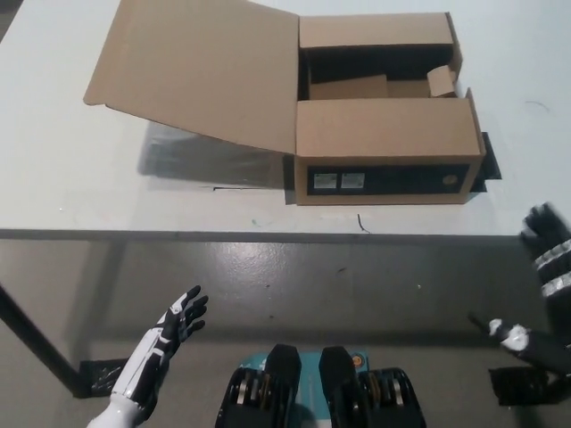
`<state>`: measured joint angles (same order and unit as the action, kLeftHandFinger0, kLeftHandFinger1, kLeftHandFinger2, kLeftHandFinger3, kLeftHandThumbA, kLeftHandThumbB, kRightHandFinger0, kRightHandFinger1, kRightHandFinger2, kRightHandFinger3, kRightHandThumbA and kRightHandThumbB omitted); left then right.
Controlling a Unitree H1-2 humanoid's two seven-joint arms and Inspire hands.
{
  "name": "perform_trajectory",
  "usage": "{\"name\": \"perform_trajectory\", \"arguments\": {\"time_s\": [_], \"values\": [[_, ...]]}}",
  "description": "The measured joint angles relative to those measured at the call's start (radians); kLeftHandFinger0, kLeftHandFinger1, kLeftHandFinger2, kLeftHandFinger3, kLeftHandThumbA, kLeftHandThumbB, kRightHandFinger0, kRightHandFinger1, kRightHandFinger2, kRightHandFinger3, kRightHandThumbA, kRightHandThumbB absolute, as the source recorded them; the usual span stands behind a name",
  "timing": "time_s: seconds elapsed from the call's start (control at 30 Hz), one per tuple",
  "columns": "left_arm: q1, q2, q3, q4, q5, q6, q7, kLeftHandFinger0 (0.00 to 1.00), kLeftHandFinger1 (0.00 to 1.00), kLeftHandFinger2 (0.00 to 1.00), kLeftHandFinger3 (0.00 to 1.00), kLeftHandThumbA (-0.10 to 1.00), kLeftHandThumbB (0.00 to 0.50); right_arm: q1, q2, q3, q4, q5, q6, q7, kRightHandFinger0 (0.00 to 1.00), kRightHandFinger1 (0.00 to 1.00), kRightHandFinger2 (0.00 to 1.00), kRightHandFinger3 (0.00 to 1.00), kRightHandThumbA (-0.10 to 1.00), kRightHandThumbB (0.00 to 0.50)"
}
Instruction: A small storage box is placed at the center of the table and the robot uses its right hand to slide under its lid and push it upwards to open it
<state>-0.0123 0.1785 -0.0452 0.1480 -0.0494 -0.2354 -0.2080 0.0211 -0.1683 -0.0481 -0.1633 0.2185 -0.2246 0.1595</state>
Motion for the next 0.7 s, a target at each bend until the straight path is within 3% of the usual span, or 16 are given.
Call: {"name": "perform_trajectory", "arguments": {"time_s": [0.13, 0.2, 0.3, 0.4, 0.7], "values": [[-0.001, 0.0, 0.0, 0.0, 0.0, 0.0, 0.0, 1.0, 1.0, 1.0, 1.0, 1.0, 0.351, -0.001, 0.034, 0.013, 0.148, -0.013, -0.045, 0.002, 1.0, 1.0, 1.0, 1.0, 1.0, 0.294], [-0.001, 0.0, 0.0, 0.0, 0.0, 0.0, 0.0, 1.0, 1.0, 1.0, 1.0, 1.0, 0.312, -0.001, 0.045, 0.013, 0.195, -0.02, -0.055, 0.002, 1.0, 1.0, 1.0, 1.0, 1.0, 0.26], [-0.002, 0.0, 0.001, 0.0, 0.0, 0.0, 0.0, 1.0, 1.0, 1.0, 1.0, 1.0, 0.298, -0.001, 0.048, 0.013, 0.238, -0.025, -0.066, 0.002, 1.0, 1.0, 1.0, 1.0, 1.0, 0.238], [-0.002, 0.0, 0.002, 0.001, -0.001, -0.003, 0.0, 1.0, 1.0, 1.0, 1.0, 1.0, 0.283, 0.0, 0.047, 0.012, 0.271, -0.025, -0.081, 0.004, 1.0, 1.0, 1.0, 1.0, 1.0, 0.256], [-0.002, 0.0, 0.005, 0.008, -0.003, -0.017, 0.0, 1.0, 1.0, 1.0, 1.0, 1.0, 0.29, 0.016, 0.047, 0.012, 0.299, -0.045, -0.086, 0.003, 1.0, 1.0, 1.0, 1.0, 1.0, 0.245]]}}
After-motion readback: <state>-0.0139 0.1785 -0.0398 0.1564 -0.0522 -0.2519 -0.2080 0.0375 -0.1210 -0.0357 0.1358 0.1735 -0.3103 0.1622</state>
